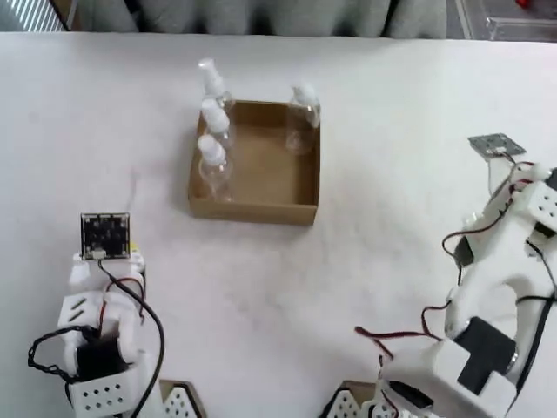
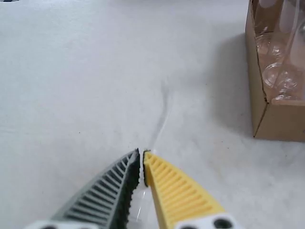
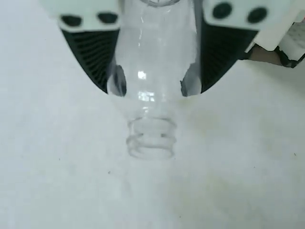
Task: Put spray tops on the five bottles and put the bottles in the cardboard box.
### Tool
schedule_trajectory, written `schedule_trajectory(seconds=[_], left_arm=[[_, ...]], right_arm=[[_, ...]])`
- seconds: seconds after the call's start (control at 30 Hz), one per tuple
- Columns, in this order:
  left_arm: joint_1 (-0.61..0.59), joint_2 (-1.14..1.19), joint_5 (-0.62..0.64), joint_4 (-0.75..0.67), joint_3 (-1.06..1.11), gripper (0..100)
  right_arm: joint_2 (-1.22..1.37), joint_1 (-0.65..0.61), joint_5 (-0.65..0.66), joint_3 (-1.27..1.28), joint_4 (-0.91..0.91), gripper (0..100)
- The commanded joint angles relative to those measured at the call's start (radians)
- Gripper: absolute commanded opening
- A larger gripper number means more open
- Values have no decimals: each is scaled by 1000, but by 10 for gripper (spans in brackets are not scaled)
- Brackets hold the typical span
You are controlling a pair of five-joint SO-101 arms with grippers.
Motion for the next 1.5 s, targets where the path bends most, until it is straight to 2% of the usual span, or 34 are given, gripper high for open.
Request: schedule_trajectory(seconds=[0.0,0.13,0.37,0.57,0.7,0.8,0.93,1.2,1.47], left_arm=[[-5,-4,-12,-11,-2,26],[-8,-4,-12,-11,-2,26],[-10,-4,-12,3,-2,26],[-10,-4,-12,3,-2,26],[-10,-4,-12,3,-2,27],[-10,-4,-12,3,-2,27],[-10,-4,-12,3,-2,27],[-10,-4,-12,3,-2,26],[-10,-4,-12,3,-2,27]], right_arm=[[-74,45,-2,49,-73,16],[-81,51,-9,107,-165,16],[-79,99,-2,166,-202,16],[-77,191,0,341,-518,26],[-77,260,18,422,-693,107],[-41,291,117,448,-731,183],[82,289,133,417,-785,232],[366,294,133,166,-774,285],[355,297,132,-26,-461,283]])
